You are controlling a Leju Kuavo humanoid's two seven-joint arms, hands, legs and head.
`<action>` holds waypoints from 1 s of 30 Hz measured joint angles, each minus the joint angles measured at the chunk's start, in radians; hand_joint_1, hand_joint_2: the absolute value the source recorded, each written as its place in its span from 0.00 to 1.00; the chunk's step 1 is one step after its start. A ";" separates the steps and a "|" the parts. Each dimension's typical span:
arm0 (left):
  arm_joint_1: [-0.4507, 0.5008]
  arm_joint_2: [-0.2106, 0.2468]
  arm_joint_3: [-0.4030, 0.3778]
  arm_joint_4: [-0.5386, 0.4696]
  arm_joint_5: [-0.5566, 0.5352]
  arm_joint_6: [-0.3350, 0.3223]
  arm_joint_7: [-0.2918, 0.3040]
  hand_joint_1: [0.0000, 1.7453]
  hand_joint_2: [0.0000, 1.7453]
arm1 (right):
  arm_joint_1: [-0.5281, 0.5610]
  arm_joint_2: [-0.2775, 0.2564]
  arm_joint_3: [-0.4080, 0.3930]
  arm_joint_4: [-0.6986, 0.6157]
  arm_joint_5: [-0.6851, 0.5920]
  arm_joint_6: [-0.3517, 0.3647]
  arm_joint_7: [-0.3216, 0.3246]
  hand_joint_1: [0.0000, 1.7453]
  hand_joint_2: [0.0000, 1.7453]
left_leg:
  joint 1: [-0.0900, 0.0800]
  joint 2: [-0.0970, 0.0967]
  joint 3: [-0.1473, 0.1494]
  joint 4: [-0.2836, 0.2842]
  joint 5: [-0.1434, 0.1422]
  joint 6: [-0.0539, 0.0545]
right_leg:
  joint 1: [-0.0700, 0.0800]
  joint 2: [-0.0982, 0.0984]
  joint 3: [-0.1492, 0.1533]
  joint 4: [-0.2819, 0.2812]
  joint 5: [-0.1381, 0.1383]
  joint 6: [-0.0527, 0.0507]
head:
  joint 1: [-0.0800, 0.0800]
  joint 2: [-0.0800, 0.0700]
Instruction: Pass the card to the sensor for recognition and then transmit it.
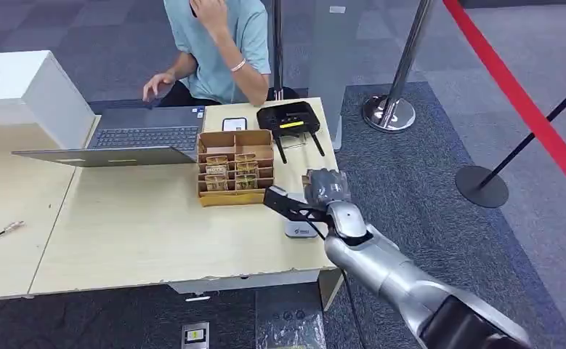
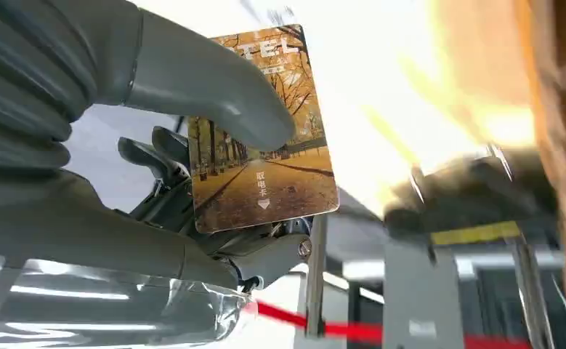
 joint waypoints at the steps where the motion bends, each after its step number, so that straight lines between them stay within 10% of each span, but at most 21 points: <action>1: 0.000 0.000 0.000 0.000 0.001 0.001 0.000 0.00 1.00 | 0.004 0.001 0.000 0.008 -0.013 0.007 -0.003 1.00 1.00 | 0.000 0.000 0.000 0.000 0.000 0.000 | 0.000 0.000 0.000 0.000 0.000 0.000 | 0.000 0.000; 30: -0.001 0.000 0.000 0.000 0.000 0.003 0.011 0.00 1.00 | 0.016 0.070 -0.024 0.134 -0.360 0.080 -0.107 1.00 1.00 | 0.000 0.002 0.003 0.000 0.000 -0.001 | 0.001 0.001 0.002 0.000 0.001 -0.001 | 0.000 0.000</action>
